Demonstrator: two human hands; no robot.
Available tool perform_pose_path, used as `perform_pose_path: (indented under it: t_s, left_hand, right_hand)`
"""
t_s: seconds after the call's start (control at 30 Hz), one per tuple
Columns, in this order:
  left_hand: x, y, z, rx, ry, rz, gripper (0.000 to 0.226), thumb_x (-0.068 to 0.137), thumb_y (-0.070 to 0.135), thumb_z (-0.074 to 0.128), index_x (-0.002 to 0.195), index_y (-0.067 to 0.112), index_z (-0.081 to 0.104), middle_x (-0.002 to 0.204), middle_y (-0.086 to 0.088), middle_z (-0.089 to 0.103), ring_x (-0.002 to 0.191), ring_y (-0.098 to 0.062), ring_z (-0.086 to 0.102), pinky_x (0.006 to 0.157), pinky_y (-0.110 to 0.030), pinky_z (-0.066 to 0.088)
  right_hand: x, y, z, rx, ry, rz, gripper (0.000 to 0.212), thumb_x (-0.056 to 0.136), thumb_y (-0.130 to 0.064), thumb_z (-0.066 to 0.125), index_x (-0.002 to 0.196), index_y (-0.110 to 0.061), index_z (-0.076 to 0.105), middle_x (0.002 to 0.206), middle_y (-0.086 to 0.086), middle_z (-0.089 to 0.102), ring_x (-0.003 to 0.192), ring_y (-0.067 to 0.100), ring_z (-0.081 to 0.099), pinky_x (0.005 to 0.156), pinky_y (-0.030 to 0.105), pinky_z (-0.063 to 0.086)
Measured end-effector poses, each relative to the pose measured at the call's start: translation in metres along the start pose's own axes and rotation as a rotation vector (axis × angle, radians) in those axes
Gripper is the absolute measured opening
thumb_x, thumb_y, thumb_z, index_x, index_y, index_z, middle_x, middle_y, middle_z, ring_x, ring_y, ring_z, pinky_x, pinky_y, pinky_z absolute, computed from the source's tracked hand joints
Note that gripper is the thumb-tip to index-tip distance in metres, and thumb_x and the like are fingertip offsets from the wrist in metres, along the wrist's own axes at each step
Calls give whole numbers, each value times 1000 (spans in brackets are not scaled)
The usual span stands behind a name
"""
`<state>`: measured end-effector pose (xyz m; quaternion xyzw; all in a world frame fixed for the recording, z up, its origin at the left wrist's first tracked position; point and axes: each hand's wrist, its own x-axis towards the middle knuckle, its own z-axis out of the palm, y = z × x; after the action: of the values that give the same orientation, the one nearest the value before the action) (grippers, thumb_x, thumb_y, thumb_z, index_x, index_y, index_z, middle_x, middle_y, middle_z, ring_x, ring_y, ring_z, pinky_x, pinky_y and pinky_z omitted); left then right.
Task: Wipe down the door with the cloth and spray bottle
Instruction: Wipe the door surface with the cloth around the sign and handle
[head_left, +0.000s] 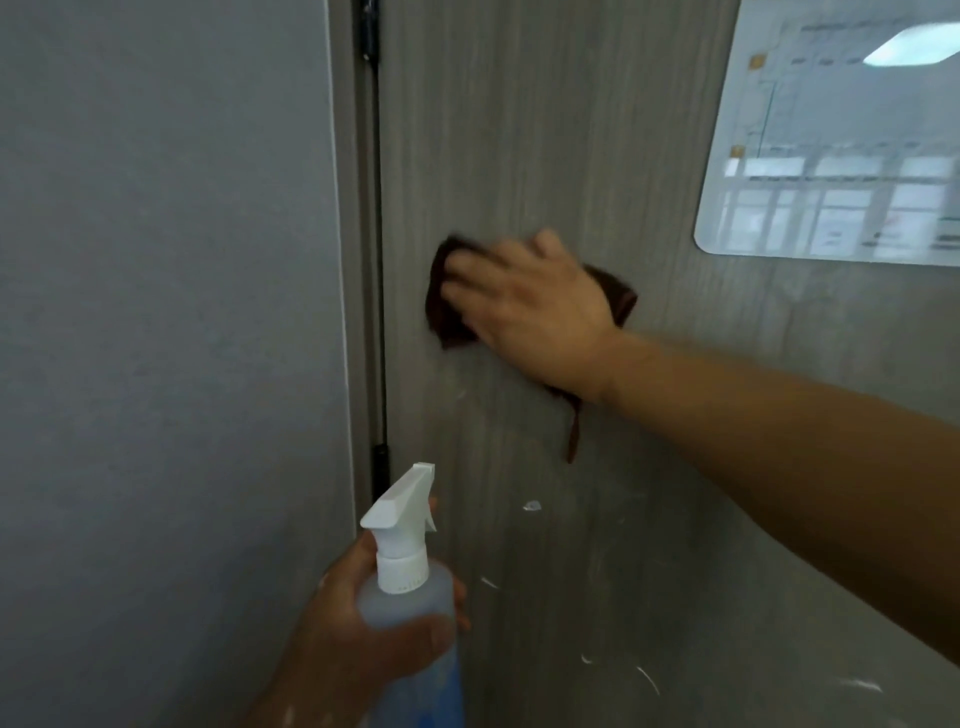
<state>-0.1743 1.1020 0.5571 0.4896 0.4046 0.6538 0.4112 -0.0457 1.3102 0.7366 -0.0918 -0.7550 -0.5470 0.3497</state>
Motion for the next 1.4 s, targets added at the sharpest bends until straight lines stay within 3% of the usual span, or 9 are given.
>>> perform_pose_path:
  t_s: [0.1, 0.23, 0.37, 0.5, 0.63, 0.83, 1.0, 1.13, 1.4]
  left_hand:
    - [-3, -3, 0, 12, -24, -4, 111, 12, 26, 100, 114, 10, 60, 75, -30, 69, 60, -43, 67, 54, -42, 56]
    - [-7, -7, 0, -32, -50, -12, 112, 13, 28, 100, 117, 13, 60, 78, -31, 69, 63, -44, 66, 57, -43, 55]
    - [-8, -8, 3, -38, -55, -1, 106, 14, 31, 100, 112, 14, 63, 76, -29, 70, 62, -43, 68, 56, -42, 57]
    - [-5, -10, 9, -24, -79, -17, 111, 16, 30, 100, 116, 8, 59, 75, -27, 70, 61, -40, 69, 56, -40, 57]
    - [1, -16, 19, 1, -76, -48, 111, 12, 34, 100, 112, 5, 59, 76, -25, 71, 62, -38, 69, 55, -37, 56]
    - [1, -34, 32, 26, -103, -125, 98, 26, 25, 99, 116, 12, 62, 80, -23, 71, 69, -33, 67, 59, -33, 54]
    - [3, -52, 40, 60, -43, -147, 96, 28, 27, 99, 115, 10, 63, 82, -24, 71, 72, -36, 64, 66, -42, 52]
    - [3, -54, 42, 87, -33, -124, 78, 33, 14, 88, 107, 7, 65, 80, -25, 70, 71, -36, 64, 64, -40, 52]
    - [3, -53, 38, 44, -35, -123, 73, 32, 13, 86, 100, 1, 63, 78, -22, 70, 69, -37, 64, 62, -40, 54]
  right_hand:
    - [-52, -44, 6, 123, -164, -262, 37, 96, -26, 44, 117, -27, 75, 131, -2, 66, 100, 23, 61, 81, 38, 31]
    - [-101, -58, -4, 194, -267, -366, 40, 99, -24, 40, 114, -24, 76, 131, -1, 67, 96, 22, 60, 78, 37, 30]
    - [-87, -2, -25, 129, -141, -218, 28, 100, -32, 52, 115, -24, 75, 130, -1, 68, 93, 25, 63, 76, 36, 39]
    - [-62, 55, -45, -7, -54, 40, 32, 102, -39, 54, 127, -25, 68, 137, -1, 63, 100, 28, 62, 78, 41, 39]
    - [-82, 43, -48, -43, 2, 195, 33, 105, -37, 54, 132, -22, 66, 140, 0, 61, 103, 28, 60, 78, 42, 39]
    - [-160, -3, -57, 29, -35, 107, 29, 103, -32, 60, 127, -20, 71, 137, 0, 65, 101, 27, 67, 73, 40, 43]
    - [-162, -4, -58, 34, -6, 128, 26, 102, -32, 63, 123, -21, 73, 135, 0, 67, 99, 27, 68, 73, 39, 43]
    - [-162, -5, -58, 33, 0, 141, 27, 100, -34, 64, 122, -21, 73, 134, 0, 67, 98, 26, 68, 74, 39, 42]
    - [-161, -6, -58, 53, -5, 160, 31, 97, -38, 65, 122, -21, 73, 133, 0, 67, 98, 27, 67, 74, 41, 42]
